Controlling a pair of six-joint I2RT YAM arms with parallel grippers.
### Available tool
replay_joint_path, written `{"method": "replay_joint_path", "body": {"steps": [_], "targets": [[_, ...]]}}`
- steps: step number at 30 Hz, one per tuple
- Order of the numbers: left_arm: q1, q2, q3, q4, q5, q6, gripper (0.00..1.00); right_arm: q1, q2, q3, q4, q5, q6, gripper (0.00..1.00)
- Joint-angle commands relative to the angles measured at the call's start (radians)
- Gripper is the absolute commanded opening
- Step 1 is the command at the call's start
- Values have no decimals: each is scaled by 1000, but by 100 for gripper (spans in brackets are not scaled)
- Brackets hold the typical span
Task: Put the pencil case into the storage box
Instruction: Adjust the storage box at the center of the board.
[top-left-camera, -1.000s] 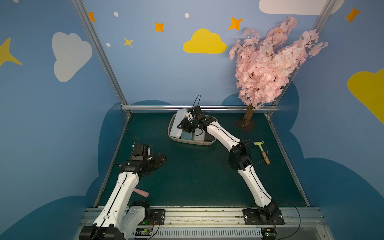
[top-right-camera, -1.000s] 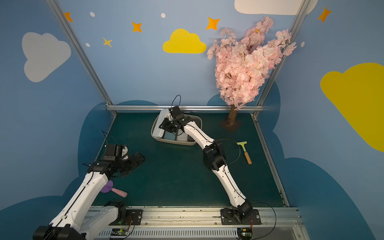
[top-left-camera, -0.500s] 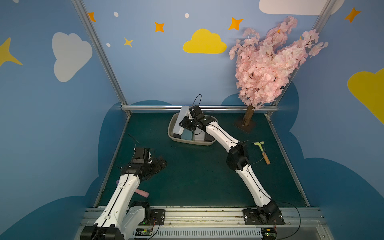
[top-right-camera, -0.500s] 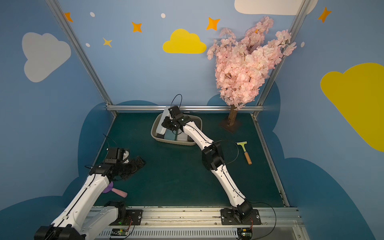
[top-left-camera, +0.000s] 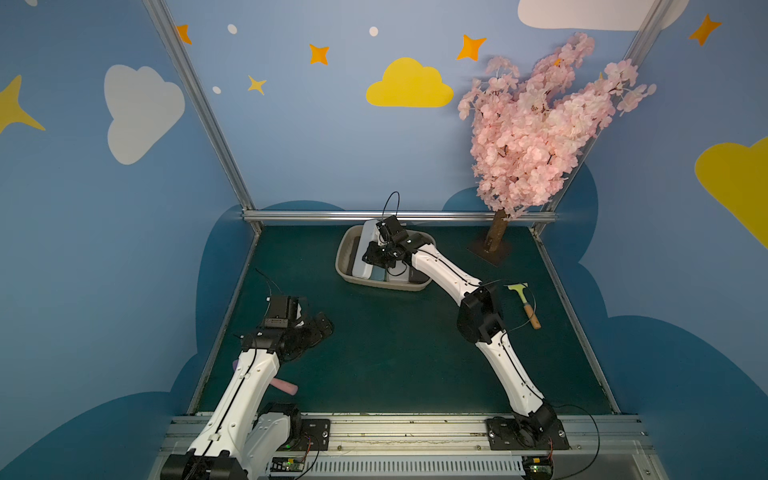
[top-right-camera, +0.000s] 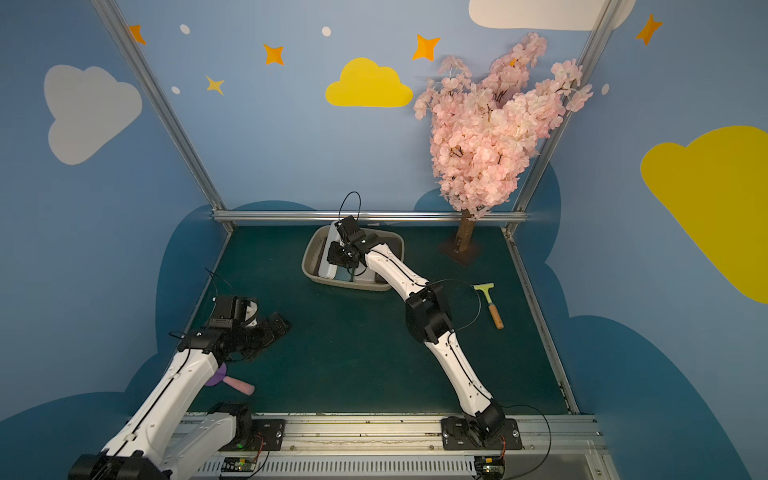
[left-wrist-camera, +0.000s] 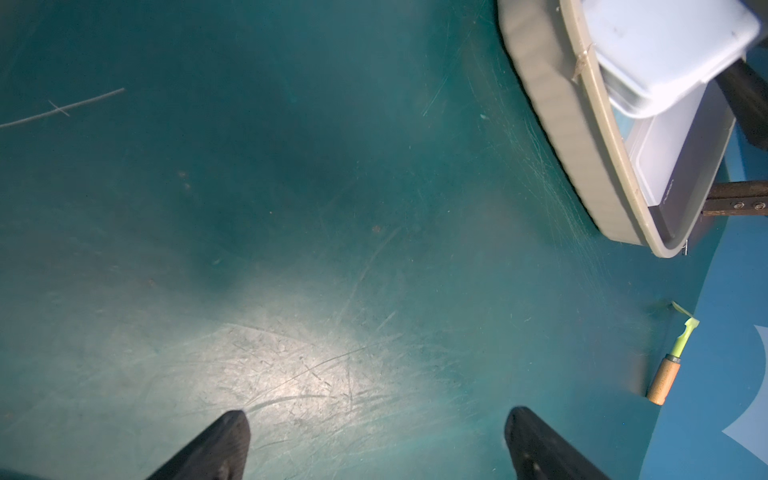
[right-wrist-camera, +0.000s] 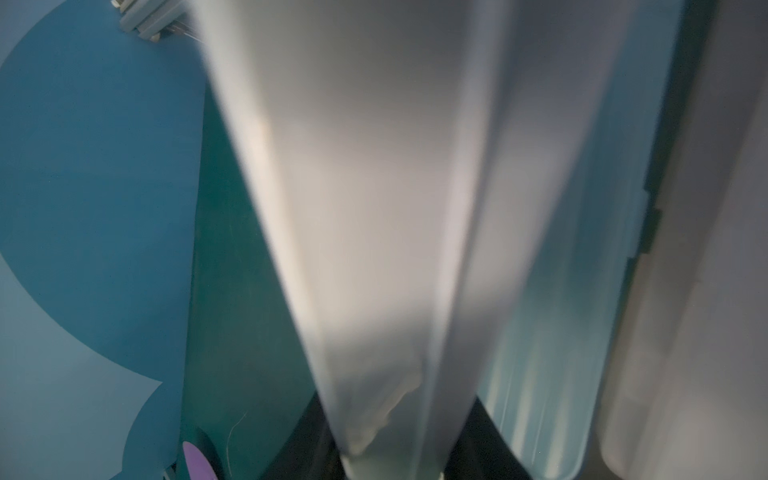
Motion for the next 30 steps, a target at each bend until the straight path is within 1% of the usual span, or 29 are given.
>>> {"method": "replay_joint_path", "body": {"steps": [1,7,9,11,16,24,30], "targets": [[5,-12,-13,6,-2,0,99,-15,-59,-69,-132,51,-40,7],[5,-10,-14,8,-1,-1,99,-30,-112,-136,-183,43,-32,7],[4,-6,-14,8,-1,-1,99,-34,-121,-148,-177,21,-27,7],[7,-4,-13,7,-3,0,99,-30,-121,-143,-137,-18,-50,7],[6,2,-10,8,-1,-1,99,-15,-67,-54,-47,-104,-75,7],[12,-1,-9,0,-6,0,99,1,77,151,-47,-186,-44,6],[17,-3,-14,3,-9,-4,99,-2,134,195,-55,-255,3,6]]}}
